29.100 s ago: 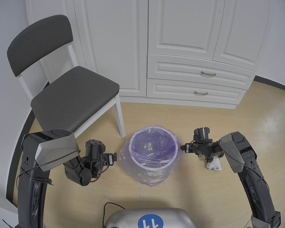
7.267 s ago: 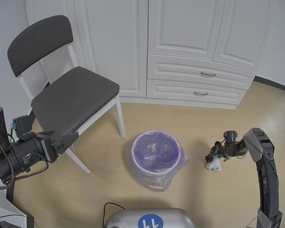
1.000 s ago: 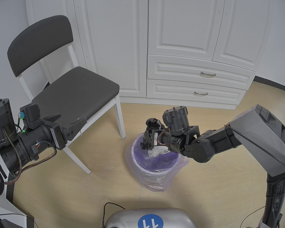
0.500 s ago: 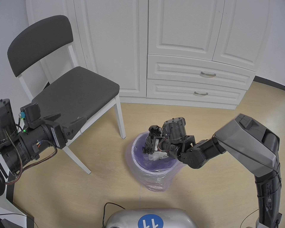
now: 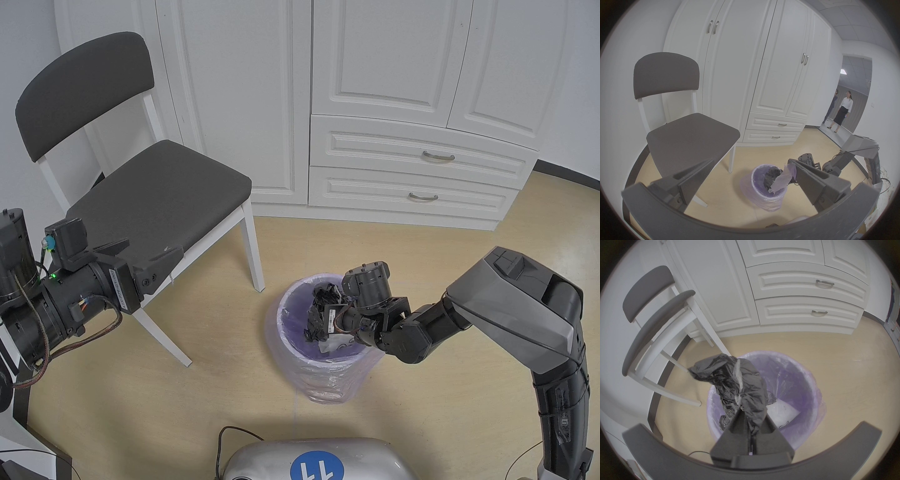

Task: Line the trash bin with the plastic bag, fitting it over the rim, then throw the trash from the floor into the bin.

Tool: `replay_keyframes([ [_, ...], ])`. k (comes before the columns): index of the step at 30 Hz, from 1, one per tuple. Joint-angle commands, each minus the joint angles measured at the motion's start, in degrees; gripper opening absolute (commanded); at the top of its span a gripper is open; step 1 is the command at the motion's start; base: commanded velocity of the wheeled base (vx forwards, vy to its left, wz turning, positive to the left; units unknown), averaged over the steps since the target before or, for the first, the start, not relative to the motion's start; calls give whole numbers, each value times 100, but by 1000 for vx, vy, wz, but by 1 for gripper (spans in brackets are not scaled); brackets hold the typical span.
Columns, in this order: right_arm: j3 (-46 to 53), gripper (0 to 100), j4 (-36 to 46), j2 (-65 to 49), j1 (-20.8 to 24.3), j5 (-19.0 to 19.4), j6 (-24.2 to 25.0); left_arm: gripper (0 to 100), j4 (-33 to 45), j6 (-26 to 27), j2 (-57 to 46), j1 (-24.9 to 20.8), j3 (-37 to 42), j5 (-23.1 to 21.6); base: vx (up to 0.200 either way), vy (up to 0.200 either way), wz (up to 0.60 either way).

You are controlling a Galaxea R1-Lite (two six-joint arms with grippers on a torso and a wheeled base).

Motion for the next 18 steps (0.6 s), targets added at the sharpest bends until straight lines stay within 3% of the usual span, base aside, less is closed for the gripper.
replay_keyframes([
  [1, -191, 0, -14, 12, 11, 1, 3, 100, -16, -10, 8, -1, -1, -2, 0, 0, 0],
  [18, -455, 0, -84, 442, 178, -8, 82, 100, -16, -10, -1, 87, -18, -2, 0, 0, 0],
])
